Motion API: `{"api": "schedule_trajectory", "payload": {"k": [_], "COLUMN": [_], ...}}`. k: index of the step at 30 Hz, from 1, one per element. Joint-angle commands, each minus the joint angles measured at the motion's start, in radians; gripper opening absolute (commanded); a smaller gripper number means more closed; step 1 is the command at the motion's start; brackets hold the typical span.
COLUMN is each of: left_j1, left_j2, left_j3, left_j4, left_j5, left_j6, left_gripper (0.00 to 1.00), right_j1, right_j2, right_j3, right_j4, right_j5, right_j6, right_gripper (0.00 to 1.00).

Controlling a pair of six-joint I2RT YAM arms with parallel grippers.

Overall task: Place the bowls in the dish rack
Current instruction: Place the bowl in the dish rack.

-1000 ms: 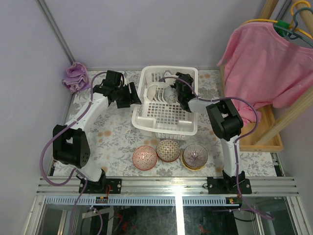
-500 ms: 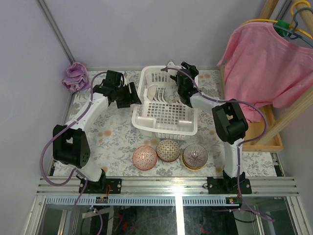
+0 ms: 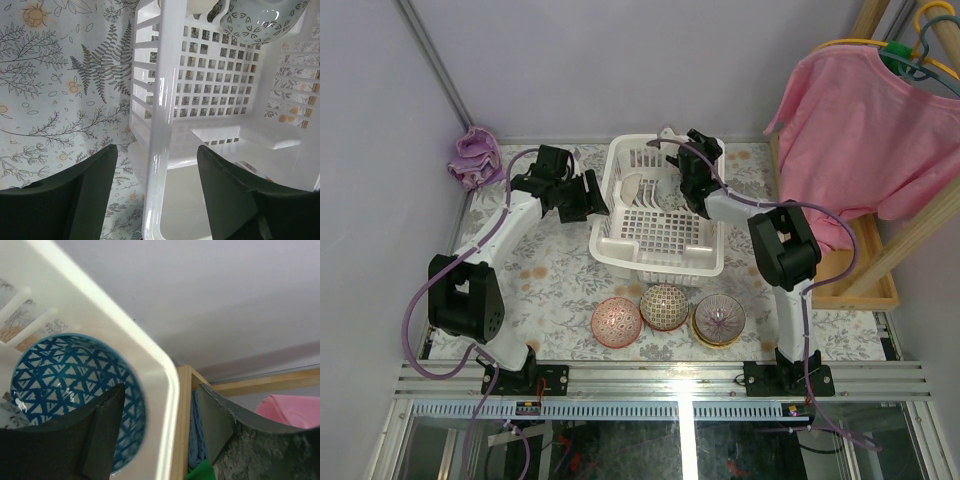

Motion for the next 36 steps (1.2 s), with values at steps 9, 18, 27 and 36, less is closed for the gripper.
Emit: {"api": "schedule_trajectory", "payload": {"k": [9,18,27,36], "left_j1": [0.006,0.006,0.006,0.006], "left_j2": [0.018,0.017,0.016,0.028], "left_j3": [0.008,0.005,0.015,0.028], "left_j4": [0.04,0.043,0.036,0.032], "left_j5": [0.008,0.007,0.004,0.006], "left_j6": [0.004,0.006,0.011,0.016], "left_gripper": [0.63,0.63,0.63,0.63], "right_j1": [0.013,0.013,-0.03,-0.095], "right_j2": [-0.028,-0.061,-0.066,0.047], "right_j3": [-0.101,-0.081,0.204,0.544], "right_j4": [0.106,0.001,-0.375,-0.773], "right_j5": [-0.044,-0.056,-0.046,-0.105], "right_j6": [0.086,0.206,0.476,0.642], "right_gripper": [0.67,0.7,0.54,0.55]}}
